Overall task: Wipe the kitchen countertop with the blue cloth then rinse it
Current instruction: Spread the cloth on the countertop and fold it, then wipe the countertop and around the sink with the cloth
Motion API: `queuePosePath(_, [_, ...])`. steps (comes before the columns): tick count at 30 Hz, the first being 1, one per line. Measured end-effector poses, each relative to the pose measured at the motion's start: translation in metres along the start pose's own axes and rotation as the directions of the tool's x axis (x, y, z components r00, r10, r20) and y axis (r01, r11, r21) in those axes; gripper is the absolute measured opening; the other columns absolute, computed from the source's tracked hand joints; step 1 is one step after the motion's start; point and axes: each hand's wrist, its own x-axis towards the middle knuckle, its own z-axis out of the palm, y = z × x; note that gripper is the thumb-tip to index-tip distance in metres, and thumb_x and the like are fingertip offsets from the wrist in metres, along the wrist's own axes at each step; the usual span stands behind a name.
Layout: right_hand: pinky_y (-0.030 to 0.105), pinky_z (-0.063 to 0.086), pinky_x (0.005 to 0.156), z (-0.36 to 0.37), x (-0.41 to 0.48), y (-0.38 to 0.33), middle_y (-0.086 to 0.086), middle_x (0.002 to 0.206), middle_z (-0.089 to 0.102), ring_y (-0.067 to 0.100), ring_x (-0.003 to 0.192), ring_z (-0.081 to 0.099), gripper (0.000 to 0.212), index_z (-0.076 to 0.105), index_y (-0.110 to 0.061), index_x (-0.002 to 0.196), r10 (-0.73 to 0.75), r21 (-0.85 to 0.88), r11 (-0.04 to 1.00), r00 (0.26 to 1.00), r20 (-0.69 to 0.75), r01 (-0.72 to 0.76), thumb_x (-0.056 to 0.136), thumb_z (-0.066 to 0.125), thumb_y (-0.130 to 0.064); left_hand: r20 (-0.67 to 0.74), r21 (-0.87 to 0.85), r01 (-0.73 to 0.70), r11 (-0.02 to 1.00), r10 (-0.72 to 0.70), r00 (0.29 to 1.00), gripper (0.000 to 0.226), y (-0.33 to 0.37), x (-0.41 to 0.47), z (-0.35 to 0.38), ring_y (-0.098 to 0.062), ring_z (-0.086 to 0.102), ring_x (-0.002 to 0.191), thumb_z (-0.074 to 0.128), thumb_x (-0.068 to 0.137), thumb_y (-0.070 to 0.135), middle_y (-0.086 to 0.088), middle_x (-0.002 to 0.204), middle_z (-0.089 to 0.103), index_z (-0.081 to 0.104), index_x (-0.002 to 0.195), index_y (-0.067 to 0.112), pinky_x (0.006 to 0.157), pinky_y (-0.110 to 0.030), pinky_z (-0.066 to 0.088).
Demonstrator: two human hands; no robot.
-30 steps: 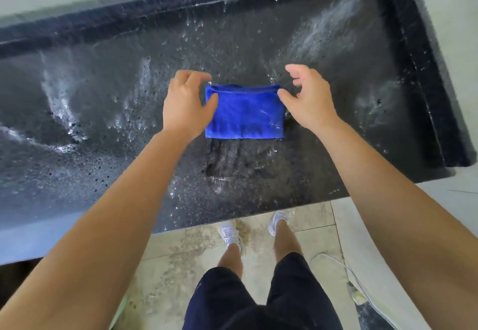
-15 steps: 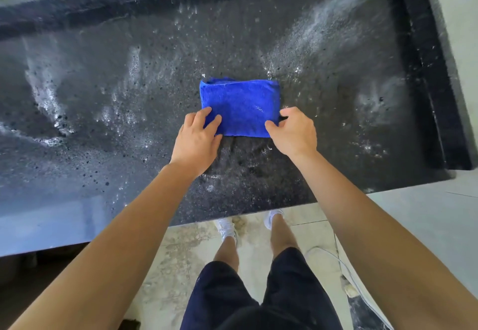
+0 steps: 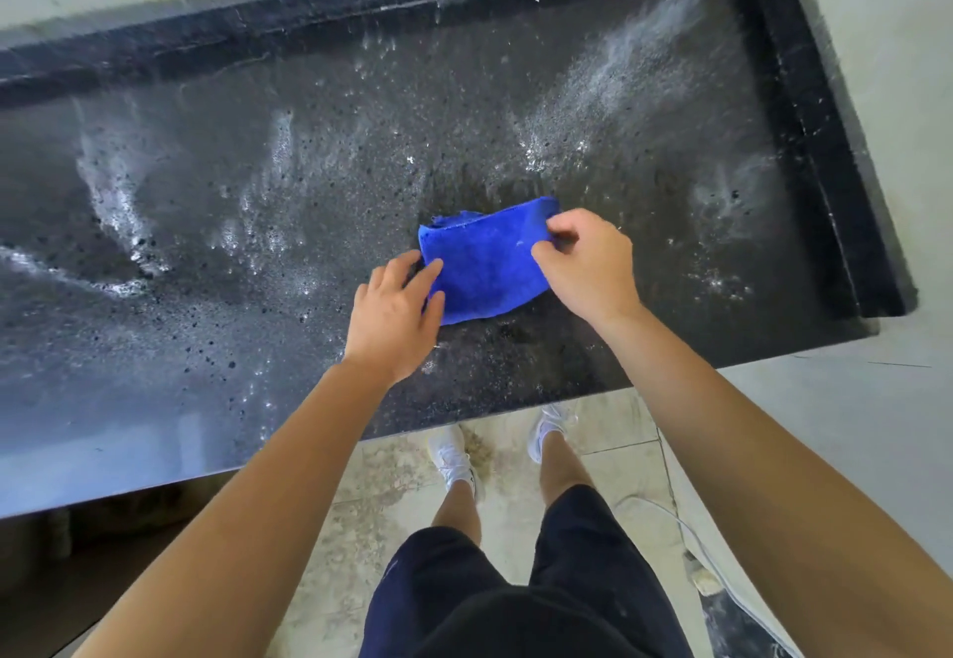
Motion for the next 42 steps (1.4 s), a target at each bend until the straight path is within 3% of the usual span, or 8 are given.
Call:
queuePosePath(6, [0.038, 0.042, 0.082, 0.083, -0.020, -0.021, -0.004, 0.101, 0.070, 0.027, 0.094, 0.059, 0.026, 0.074, -0.029, 0.104, -0.381, -0.380, 0.788, 0.868, 0.319, 0.485, 0.091, 0.059, -0.046, 0.164, 0.144, 0.234, 0.961, -0.257, 0.952, 0.049, -0.048, -0.010, -0.025, -0.033, 0.030, 0.140, 0.047, 0.100, 0.028, -0.007, 0.158, 0.030, 0.042, 0.148, 0.020, 0.108, -0.055, 0.033])
queuePosePath(9, [0.040, 0.041, 0.076, 0.108, -0.021, -0.010, 0.001, 0.094, 0.067, 0.031, 0.085, 0.060, 0.023, 0.074, -0.023, 0.106, -0.470, -0.376, 0.783, 0.867, 0.164, 0.495, 0.095, 0.058, -0.036, 0.245, 0.174, 0.180, 0.968, -0.220, 0.944, 0.052, -0.061, -0.020, -0.027, -0.026, 0.020, 0.147, 0.045, 0.101, 0.025, -0.001, 0.163, 0.020, 0.036, 0.152, 0.022, 0.111, -0.056, 0.029])
queuePosePath(11, [0.046, 0.044, 0.089, 0.111, -0.017, 0.001, 0.009, 0.120, 0.062, 0.034, 0.107, 0.057, 0.034, 0.063, -0.015, 0.127, -0.488, -0.437, 0.766, 0.869, 0.082, 0.471, 0.097, 0.056, -0.029, 0.229, 0.174, 0.179, 0.968, -0.217, 0.949, 0.050, -0.060, -0.019, -0.026, -0.025, 0.020, 0.147, 0.043, 0.101, 0.024, -0.001, 0.164, 0.020, 0.037, 0.151, 0.021, 0.112, -0.054, 0.028])
queuePosePath(13, [0.048, 0.031, 0.113, 0.113, -0.016, 0.016, 0.016, 0.155, 0.036, 0.037, 0.141, 0.034, 0.054, 0.041, -0.009, 0.148, -0.489, -0.579, 0.633, 0.845, 0.214, 0.513, 0.101, 0.044, -0.035, 0.179, 0.180, 0.197, 0.964, -0.229, 0.957, 0.047, -0.056, -0.017, -0.023, -0.027, 0.024, 0.145, 0.043, 0.102, 0.027, -0.003, 0.162, 0.025, 0.041, 0.149, 0.020, 0.112, -0.053, 0.028])
queuePosePath(16, [0.050, 0.016, 0.123, 0.106, -0.019, 0.036, 0.013, 0.166, 0.011, 0.033, 0.153, 0.008, 0.062, 0.019, -0.009, 0.158, -0.447, -0.593, 0.546, 0.805, 0.391, 0.591, 0.106, 0.024, -0.043, 0.098, 0.186, 0.222, 0.957, -0.243, 0.965, 0.051, -0.050, -0.016, -0.015, -0.028, 0.027, 0.143, 0.045, 0.101, 0.033, -0.005, 0.160, 0.028, 0.037, 0.150, 0.019, 0.111, -0.053, 0.027])
queuePosePath(28, [0.052, 0.003, 0.124, 0.025, 0.049, 0.071, 0.012, 0.167, -0.002, 0.034, 0.153, -0.005, 0.064, 0.008, -0.016, 0.160, -0.064, -0.658, 0.753, 0.998, -0.021, 0.035, 0.105, 0.018, -0.047, 0.125, 0.190, 0.147, 0.971, -0.172, 0.977, 0.052, -0.037, -0.004, 0.014, -0.028, 0.012, 0.148, 0.037, 0.102, 0.047, 0.001, 0.165, 0.014, 0.029, 0.152, 0.033, 0.112, -0.055, 0.019])
queuePosePath(37, [0.052, 0.013, 0.122, 0.088, -0.025, 0.060, 0.010, 0.166, 0.014, 0.032, 0.154, 0.007, 0.060, 0.024, -0.017, 0.158, -0.450, -0.575, 0.593, 0.824, 0.345, 0.564, 0.105, 0.028, -0.045, 0.077, 0.172, 0.214, 0.962, -0.230, 0.970, 0.044, -0.027, 0.002, 0.008, -0.030, 0.023, 0.143, 0.043, 0.103, 0.039, -0.002, 0.160, 0.029, 0.045, 0.146, 0.029, 0.107, -0.056, 0.025])
queuePosePath(42, [0.052, 0.015, 0.122, -0.005, -0.017, 0.145, 0.007, 0.167, 0.013, 0.030, 0.154, 0.008, 0.059, 0.025, -0.020, 0.157, -0.333, -0.669, 0.665, 0.934, 0.132, 0.331, 0.104, 0.026, -0.045, 0.005, 0.192, 0.246, 0.950, -0.252, 0.968, 0.048, -0.015, 0.005, 0.017, -0.036, 0.028, 0.138, 0.051, 0.098, 0.047, -0.009, 0.156, 0.035, 0.052, 0.137, 0.020, 0.105, -0.057, 0.026])
